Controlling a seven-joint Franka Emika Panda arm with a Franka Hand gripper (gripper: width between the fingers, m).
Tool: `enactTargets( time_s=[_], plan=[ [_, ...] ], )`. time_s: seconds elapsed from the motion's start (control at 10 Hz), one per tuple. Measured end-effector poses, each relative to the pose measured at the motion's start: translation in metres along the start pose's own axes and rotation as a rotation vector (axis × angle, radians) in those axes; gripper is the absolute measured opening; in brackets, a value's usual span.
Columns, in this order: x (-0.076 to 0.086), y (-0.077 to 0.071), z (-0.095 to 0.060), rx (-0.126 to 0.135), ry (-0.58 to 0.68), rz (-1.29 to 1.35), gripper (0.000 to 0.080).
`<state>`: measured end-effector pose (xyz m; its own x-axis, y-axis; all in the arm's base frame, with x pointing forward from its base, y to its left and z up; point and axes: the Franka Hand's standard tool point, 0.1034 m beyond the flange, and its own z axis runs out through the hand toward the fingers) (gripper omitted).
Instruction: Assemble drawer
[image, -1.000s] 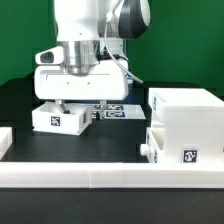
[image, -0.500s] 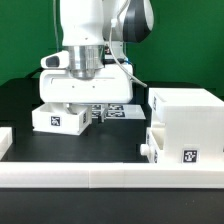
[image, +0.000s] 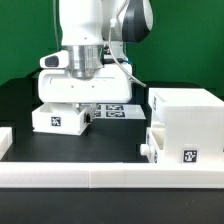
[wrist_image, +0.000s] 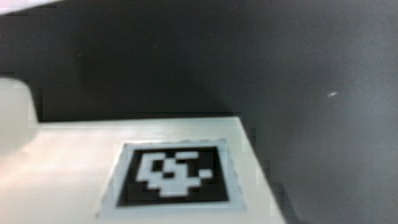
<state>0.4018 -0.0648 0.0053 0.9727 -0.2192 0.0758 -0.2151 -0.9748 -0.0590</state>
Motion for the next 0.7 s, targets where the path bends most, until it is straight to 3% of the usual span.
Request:
enactTargets(
  time_s=[0.2, 0.7],
  plan=[
    [0.003, -0.001, -0.002, 0.002, 0.0, -0.018, 0.0042],
    [0.039, -0.059, -0.032, 0.033, 0.004, -0.135, 0.0042]
  ],
)
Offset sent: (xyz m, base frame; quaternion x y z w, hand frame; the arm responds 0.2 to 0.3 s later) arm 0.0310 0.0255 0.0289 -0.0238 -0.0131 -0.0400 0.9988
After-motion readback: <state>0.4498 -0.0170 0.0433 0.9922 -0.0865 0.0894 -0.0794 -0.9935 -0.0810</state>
